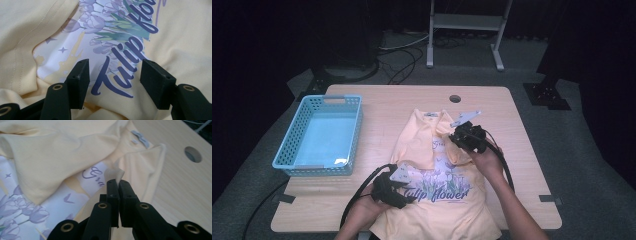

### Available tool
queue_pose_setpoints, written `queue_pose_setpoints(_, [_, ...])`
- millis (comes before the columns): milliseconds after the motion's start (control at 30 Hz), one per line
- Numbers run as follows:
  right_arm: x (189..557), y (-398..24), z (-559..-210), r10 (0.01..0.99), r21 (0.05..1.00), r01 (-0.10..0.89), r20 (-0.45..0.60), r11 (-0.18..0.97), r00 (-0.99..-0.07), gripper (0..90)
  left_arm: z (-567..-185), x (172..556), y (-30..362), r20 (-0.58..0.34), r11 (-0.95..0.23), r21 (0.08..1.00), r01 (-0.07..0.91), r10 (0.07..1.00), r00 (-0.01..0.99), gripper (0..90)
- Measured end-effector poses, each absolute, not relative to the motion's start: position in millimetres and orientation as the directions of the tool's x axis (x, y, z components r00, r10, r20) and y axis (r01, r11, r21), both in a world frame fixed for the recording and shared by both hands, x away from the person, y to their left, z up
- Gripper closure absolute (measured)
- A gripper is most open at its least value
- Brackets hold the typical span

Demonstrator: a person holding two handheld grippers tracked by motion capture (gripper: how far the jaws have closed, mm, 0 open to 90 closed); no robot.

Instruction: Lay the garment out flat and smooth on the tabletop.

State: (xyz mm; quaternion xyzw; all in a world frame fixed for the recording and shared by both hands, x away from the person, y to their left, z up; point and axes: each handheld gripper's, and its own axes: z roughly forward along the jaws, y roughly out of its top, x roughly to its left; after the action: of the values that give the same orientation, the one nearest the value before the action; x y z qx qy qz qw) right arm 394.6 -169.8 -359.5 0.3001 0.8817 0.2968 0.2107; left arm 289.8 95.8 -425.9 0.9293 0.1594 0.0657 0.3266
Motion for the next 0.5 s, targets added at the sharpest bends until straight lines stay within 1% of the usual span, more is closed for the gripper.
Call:
queue_pose_setpoints(133, [396, -189, -346, 0.684, 0.683, 0.403, -0.197, 0.61, -0.702, 87.5, -426, 290, 97, 0.011, -0.728, 0.635, 0.259, 0.344, 0.939, 40.4])
queue_pose_setpoints(300, [400, -212, -334, 0.722, 0.694, 0.423, -0.204, 0.583, -0.661, 87.5, -427, 290, 97, 0.01, -0.725, 0.638, 0.26, 0.346, 0.938, 40.5])
queue_pose_setpoints(500, [411, -244, -334, 0.779, 0.694, 0.474, -0.202, 0.542, -0.594, 87.5, -427, 290, 97, 0.011, -0.725, 0.636, 0.262, 0.348, 0.938, 40.6])
